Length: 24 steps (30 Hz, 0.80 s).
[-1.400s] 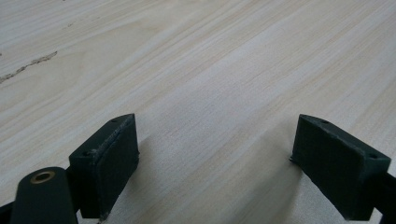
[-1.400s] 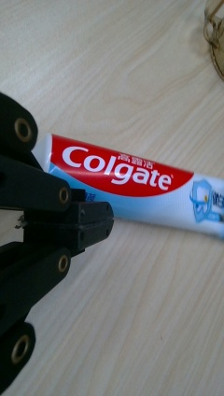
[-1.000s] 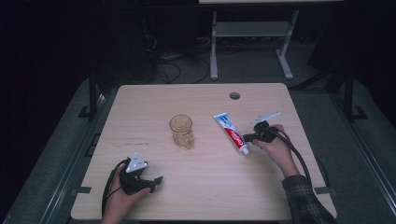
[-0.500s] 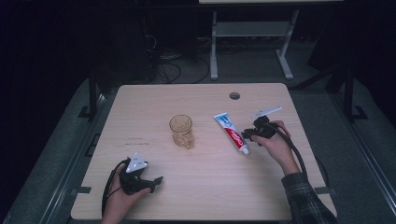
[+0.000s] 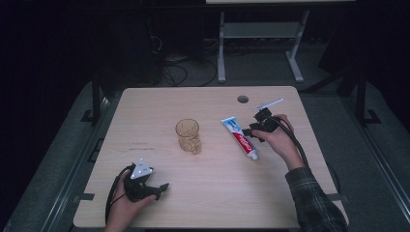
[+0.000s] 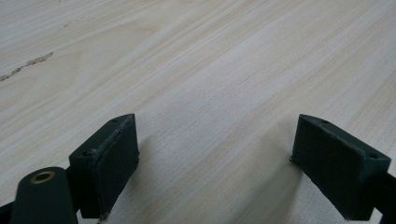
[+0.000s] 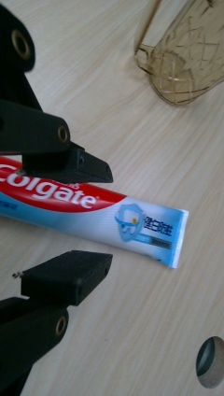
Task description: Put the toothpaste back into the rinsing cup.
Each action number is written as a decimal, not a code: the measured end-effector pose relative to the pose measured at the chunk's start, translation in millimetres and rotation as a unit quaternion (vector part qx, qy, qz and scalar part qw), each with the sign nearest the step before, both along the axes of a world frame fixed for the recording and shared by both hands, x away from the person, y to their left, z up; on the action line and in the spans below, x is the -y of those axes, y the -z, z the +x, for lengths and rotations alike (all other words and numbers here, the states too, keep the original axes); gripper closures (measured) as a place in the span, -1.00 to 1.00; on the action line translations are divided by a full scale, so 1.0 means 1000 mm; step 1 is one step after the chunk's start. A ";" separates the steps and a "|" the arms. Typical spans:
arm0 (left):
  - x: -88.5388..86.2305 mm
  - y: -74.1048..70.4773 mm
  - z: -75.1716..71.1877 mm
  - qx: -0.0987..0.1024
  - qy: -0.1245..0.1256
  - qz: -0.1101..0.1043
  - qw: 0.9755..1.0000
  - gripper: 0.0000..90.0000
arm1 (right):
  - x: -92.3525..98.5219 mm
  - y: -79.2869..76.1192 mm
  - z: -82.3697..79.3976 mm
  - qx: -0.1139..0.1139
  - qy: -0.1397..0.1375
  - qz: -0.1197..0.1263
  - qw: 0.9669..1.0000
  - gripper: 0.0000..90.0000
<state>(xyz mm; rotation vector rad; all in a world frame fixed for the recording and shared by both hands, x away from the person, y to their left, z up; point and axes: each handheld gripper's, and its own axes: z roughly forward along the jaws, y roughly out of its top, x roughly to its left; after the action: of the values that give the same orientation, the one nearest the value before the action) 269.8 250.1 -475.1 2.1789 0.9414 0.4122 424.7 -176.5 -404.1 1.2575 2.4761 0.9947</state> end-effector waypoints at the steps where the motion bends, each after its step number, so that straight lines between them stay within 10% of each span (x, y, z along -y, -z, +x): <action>1: 0.000 0.000 0.000 0.000 0.000 0.000 1.000 -0.70 | -0.002 -0.001 0.002 -0.002 0.000 0.001 1.000 0.14; 24: 0.001 0.000 -0.001 0.000 0.004 -0.002 1.000 -0.70 | -0.036 0.014 0.054 -0.032 0.030 -0.010 0.999 -0.14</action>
<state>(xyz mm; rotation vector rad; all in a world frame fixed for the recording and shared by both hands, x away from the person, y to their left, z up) 269.1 249.5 -475.2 2.1790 0.9319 0.4056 478.9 -140.7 -417.7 1.3700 2.4728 0.9283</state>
